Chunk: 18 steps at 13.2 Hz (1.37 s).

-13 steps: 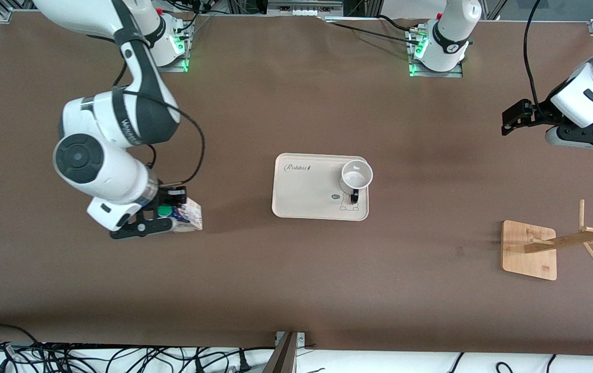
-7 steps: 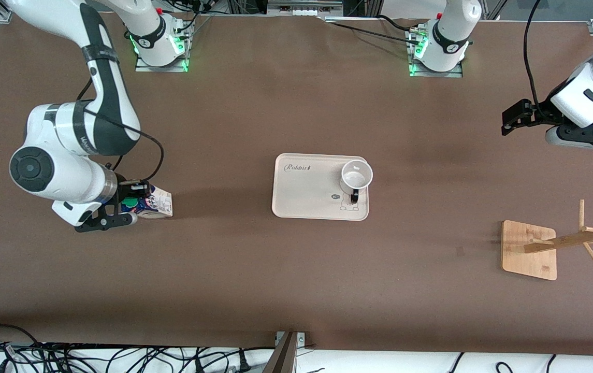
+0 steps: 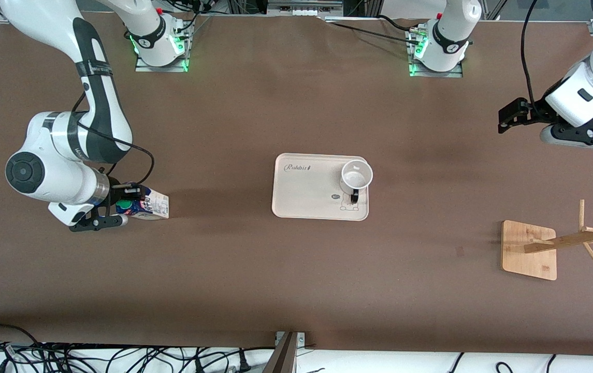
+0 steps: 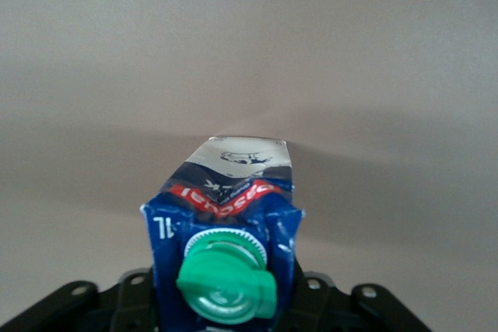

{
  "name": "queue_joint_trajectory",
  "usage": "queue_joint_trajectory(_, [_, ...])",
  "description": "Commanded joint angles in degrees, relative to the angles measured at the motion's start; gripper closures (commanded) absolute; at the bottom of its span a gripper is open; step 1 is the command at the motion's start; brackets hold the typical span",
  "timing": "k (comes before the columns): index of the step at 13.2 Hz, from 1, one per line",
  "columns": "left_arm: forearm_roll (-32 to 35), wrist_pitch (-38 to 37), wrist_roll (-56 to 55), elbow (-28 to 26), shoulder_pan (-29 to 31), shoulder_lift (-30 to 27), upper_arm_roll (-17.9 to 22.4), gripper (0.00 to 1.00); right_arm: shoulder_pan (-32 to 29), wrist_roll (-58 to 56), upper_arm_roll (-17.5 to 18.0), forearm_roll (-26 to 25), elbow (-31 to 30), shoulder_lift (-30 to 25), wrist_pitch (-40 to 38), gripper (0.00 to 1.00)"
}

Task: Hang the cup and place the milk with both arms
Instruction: 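Set the carton down and open the right gripper while the left gripper advances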

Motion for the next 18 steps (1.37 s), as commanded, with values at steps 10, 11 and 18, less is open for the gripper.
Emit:
queue_joint_trajectory(10, [-0.55,-5.18,-0.71,16.69,-0.76,14.36,-1.73,0.00,0.75,-2.05,0.89,-2.77,9.11,-12.50,-12.49,0.00])
queue_joint_trajectory(11, [-2.12,-4.57,-2.02,16.86,-1.20,15.23,-1.82,0.00,0.75,-2.14,0.89,-3.47,9.02,-14.62,-14.52,0.00])
queue_joint_trajectory(18, [-3.37,8.70,-16.71,15.81,-12.96,23.67,-1.91,0.00,0.75,-2.05,0.54,-10.15,3.60,-27.36,-22.63,0.00])
